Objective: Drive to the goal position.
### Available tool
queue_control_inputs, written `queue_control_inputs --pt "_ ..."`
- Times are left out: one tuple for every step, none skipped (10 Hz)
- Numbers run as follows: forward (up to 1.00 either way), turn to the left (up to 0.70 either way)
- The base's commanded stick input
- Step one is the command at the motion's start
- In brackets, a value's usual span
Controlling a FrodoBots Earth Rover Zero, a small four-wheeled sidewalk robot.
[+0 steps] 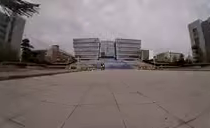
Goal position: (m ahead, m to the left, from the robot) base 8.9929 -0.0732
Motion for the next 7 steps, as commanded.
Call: queue_control_inputs --pt "1.0 0.0" --pt "1.0 0.0" --pt "1.0 0.0" --pt "1.0 0.0" --pt "1.0 0.0" --pt "1.0 0.0" --pt "1.0 0.0"
